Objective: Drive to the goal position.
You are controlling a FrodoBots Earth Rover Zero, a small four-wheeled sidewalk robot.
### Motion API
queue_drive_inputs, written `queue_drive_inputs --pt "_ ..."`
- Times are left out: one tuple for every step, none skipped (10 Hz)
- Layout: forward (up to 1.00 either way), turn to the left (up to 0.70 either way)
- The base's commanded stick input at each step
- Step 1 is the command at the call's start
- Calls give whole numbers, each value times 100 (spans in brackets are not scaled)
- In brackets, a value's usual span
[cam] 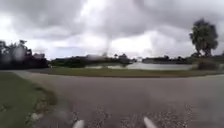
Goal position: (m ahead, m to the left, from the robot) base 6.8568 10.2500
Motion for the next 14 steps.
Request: queue_drive_inputs --pt "70 12" --pt "70 14" --pt "70 18" --pt "70 19" --pt "70 19" --pt "70 19" --pt "70 19" --pt "70 19" --pt "70 19" --pt "70 19" --pt "70 19" --pt "70 19" --pt "70 19" --pt "70 19"
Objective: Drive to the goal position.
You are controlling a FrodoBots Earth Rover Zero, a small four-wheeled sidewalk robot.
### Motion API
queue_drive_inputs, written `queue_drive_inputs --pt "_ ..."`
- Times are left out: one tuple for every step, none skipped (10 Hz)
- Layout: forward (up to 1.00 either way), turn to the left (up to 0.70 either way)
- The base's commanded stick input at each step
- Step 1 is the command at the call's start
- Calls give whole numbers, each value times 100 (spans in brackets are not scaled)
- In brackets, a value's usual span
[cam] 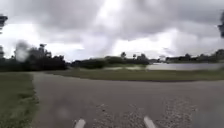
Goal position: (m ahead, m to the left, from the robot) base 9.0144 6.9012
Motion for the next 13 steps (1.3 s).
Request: queue_drive_inputs --pt "70 19" --pt "70 19" --pt "70 19" --pt "70 19" --pt "70 19" --pt "70 19" --pt "70 19" --pt "70 19" --pt "70 19" --pt "70 19" --pt "70 19" --pt "70 19" --pt "70 19"
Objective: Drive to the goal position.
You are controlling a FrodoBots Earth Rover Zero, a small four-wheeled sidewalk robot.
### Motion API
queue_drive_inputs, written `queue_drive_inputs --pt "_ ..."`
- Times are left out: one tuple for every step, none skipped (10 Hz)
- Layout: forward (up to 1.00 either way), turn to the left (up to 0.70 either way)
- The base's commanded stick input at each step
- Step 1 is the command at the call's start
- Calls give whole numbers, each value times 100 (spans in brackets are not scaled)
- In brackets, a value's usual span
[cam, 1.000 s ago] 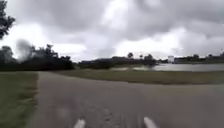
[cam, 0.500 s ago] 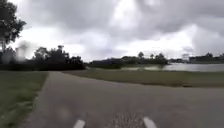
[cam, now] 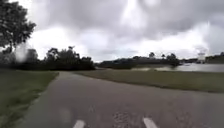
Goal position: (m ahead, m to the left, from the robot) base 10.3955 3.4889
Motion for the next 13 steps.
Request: queue_drive_inputs --pt "70 19" --pt "70 19" --pt "70 19" --pt "70 19" --pt "70 19" --pt "70 10" --pt "70 0" --pt "70 0" --pt "70 0" --pt "70 0" --pt "70 0" --pt "70 0" --pt "70 0"
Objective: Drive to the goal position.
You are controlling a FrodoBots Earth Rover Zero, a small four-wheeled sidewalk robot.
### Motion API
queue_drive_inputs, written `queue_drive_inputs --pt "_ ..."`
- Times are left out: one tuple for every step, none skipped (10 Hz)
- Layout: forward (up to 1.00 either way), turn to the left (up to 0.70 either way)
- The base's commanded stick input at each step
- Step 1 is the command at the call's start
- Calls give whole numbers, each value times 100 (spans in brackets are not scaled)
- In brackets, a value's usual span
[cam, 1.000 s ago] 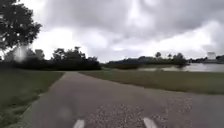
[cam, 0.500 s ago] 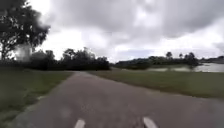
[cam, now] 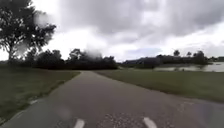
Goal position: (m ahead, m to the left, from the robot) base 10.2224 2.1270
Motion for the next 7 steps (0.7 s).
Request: queue_drive_inputs --pt "70 9" --pt "70 22" --pt "70 21" --pt "70 13" --pt "70 2" --pt "70 0" --pt "70 0"
